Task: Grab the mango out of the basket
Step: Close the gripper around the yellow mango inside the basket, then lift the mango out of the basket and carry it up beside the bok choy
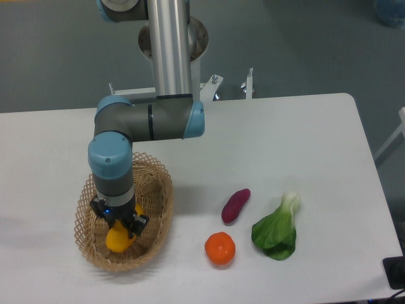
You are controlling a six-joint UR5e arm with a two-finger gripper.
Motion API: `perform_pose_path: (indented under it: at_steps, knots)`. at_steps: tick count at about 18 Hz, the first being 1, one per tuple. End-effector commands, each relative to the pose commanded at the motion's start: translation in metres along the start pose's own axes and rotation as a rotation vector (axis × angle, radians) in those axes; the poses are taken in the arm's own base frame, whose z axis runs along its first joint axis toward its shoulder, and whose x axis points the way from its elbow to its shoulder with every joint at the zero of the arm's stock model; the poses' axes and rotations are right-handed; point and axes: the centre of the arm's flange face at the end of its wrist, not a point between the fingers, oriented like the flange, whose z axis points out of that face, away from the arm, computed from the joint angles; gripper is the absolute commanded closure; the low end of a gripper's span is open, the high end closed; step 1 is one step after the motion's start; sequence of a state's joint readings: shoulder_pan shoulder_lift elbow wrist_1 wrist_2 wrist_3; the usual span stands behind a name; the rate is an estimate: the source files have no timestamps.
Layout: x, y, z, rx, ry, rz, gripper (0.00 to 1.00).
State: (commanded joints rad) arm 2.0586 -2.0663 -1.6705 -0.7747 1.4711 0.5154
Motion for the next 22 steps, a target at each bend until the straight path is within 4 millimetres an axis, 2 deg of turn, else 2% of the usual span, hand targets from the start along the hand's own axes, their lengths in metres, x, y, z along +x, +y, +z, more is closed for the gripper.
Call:
perform_pose_path:
  at_steps: [4,7,11,15,17,20,22]
  knots:
    - [-0.006,-0.001,-0.014,0.02,-0.013,0.003,0.48]
    - [-0.018,-0.002,-0.035,0.048,-0.035,-0.006,0.48]
    - [-0.067,0.009,-0.087,0.106,-0.09,-0.044,0.48]
    - [-0.115,0.042,-0.126,0.079,-0.103,0.003,0.48]
    - [-0.139,0.064,-0.139,0.05,-0.089,0.04,0.48]
    - [-0.182,0.106,-0.17,0.038,-0.068,0.082,0.48]
    - [-0.208,0.135,-0.182,0.018,-0.035,0.121,0.48]
